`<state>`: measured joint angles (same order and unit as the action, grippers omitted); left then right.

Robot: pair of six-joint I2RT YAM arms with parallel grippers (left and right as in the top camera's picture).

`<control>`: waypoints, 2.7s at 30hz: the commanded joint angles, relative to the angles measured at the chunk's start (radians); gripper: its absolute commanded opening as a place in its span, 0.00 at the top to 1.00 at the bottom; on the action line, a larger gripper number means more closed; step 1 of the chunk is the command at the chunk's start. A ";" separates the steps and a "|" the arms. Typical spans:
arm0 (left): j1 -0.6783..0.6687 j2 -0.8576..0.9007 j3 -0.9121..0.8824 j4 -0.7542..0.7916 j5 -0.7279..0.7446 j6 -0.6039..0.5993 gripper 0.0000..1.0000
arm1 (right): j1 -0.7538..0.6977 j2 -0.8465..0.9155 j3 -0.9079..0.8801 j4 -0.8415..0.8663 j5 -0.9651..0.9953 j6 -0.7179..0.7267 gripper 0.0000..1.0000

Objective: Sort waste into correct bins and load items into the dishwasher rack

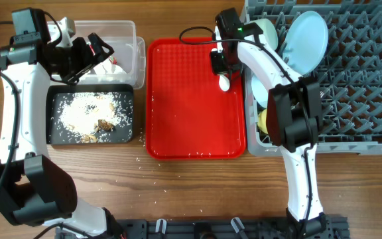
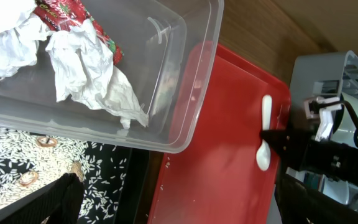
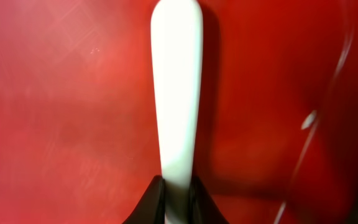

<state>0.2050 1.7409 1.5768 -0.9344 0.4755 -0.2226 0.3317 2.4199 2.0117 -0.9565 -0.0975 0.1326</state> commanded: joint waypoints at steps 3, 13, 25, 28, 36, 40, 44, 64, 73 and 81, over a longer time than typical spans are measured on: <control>0.004 -0.005 0.007 0.002 0.001 0.006 0.00 | 0.003 0.040 -0.009 -0.088 -0.142 0.034 0.96; 0.004 -0.005 0.007 0.002 0.001 0.006 0.00 | -0.058 -0.580 -0.009 -0.240 -0.009 0.089 0.96; 0.004 -0.005 0.007 0.002 0.001 0.006 0.00 | -0.441 -0.708 -0.391 -0.307 0.198 0.581 0.88; 0.004 -0.005 0.007 0.002 0.001 0.006 0.00 | -0.441 -0.725 -0.395 -0.297 0.154 0.484 0.31; 0.004 -0.005 0.007 0.002 0.001 0.006 0.00 | -0.412 -1.144 -0.311 -0.378 -0.243 0.145 0.00; 0.004 -0.005 0.007 0.002 0.001 0.006 0.00 | -0.412 -1.311 -0.312 -0.413 -0.127 0.211 0.00; 0.004 -0.005 0.007 0.002 0.001 0.006 0.00 | -0.408 -1.448 -0.374 -0.390 0.055 0.164 0.00; 0.004 -0.005 0.007 0.002 0.001 0.006 0.00 | -0.204 -2.417 -2.007 0.962 0.053 0.080 0.00; 0.004 -0.005 0.007 0.002 0.001 0.006 0.00 | -0.205 -2.416 -2.007 0.960 0.053 0.079 0.00; -0.043 -0.243 -0.033 0.023 -0.215 0.075 0.00 | -0.205 -2.416 -2.007 0.960 0.053 0.080 0.00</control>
<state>0.2047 1.6764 1.5753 -0.9901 0.3305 -0.2222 0.1219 0.0193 0.0151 -0.0021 -0.0616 0.2081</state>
